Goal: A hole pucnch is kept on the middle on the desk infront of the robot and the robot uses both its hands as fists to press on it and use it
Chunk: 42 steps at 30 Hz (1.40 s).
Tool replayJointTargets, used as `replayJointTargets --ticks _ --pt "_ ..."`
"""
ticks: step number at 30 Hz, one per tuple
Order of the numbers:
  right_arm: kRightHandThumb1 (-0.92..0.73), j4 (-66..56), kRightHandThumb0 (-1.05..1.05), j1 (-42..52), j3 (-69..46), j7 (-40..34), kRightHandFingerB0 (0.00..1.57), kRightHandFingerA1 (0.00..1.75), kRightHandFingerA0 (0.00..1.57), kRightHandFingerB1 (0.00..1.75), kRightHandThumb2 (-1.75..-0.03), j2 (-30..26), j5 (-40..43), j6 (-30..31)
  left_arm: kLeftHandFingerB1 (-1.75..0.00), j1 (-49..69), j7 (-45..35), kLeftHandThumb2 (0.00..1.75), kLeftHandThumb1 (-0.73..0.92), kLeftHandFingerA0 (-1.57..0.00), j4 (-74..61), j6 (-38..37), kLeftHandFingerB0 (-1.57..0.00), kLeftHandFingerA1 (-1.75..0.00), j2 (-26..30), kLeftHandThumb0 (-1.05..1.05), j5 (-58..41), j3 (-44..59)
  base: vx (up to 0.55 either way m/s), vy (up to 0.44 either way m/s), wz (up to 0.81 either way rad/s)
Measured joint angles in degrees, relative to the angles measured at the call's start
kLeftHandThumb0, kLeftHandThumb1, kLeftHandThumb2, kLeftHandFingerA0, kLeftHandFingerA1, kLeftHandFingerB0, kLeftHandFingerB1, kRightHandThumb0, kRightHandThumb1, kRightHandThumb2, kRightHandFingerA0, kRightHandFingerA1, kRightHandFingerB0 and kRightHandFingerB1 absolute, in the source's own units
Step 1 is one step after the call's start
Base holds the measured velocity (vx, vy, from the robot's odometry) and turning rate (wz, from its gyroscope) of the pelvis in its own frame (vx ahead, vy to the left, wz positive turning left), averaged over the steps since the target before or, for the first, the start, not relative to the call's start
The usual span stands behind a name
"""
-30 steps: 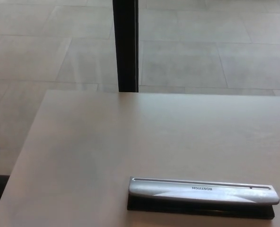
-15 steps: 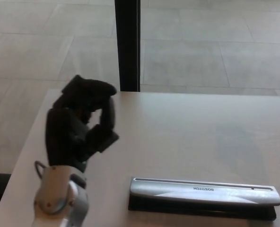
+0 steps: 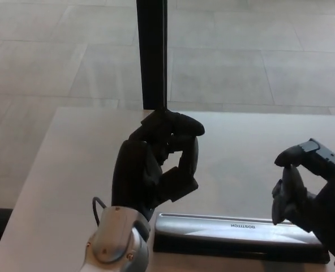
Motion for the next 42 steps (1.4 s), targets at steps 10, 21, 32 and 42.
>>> replayJointTargets --ticks 10,21,32,42 --pt "-0.71 7.1 -0.36 -0.7 2.1 -0.1 0.67 1.75 1.08 1.75 -1.11 -0.8 -4.7 0.6 -1.74 0.8 3.6 0.95 0.72 -0.95 5.3 0.3 -0.63 -1.75 0.1 -0.37 0.3 -1.3 0.0 0.0 0.0" --pt "-0.74 14.6 -0.39 0.5 4.7 -1.7 0.69 1.75 1.03 1.75 -1.01 3.2 -10.7 -8.2 -1.74 1.1 6.8 0.91 0.77 -0.94 12.2 -0.2 -0.58 -1.75 0.5 -0.35 0.8 -2.2 0.0 0.0 0.0" --pt "-0.75 19.9 -0.36 4.0 8.1 -5.9 0.69 1.75 1.05 1.75 -1.0 7.7 -17.6 -22.8 -1.74 1.2 8.8 0.86 0.79 -0.92 16.4 -1.8 -0.56 -1.75 0.6 -0.37 1.7 -3.4 0.0 0.0 0.0" --pt "-0.69 29.7 -0.38 3.0 8.3 -8.0 0.73 1.75 1.02 1.75 -0.98 7.8 -21.3 -36.5 -1.69 1.2 9.7 0.91 0.72 -0.94 17.6 -2.5 -0.61 -1.75 0.7 -0.37 1.9 -3.6 0.0 0.0 0.0"
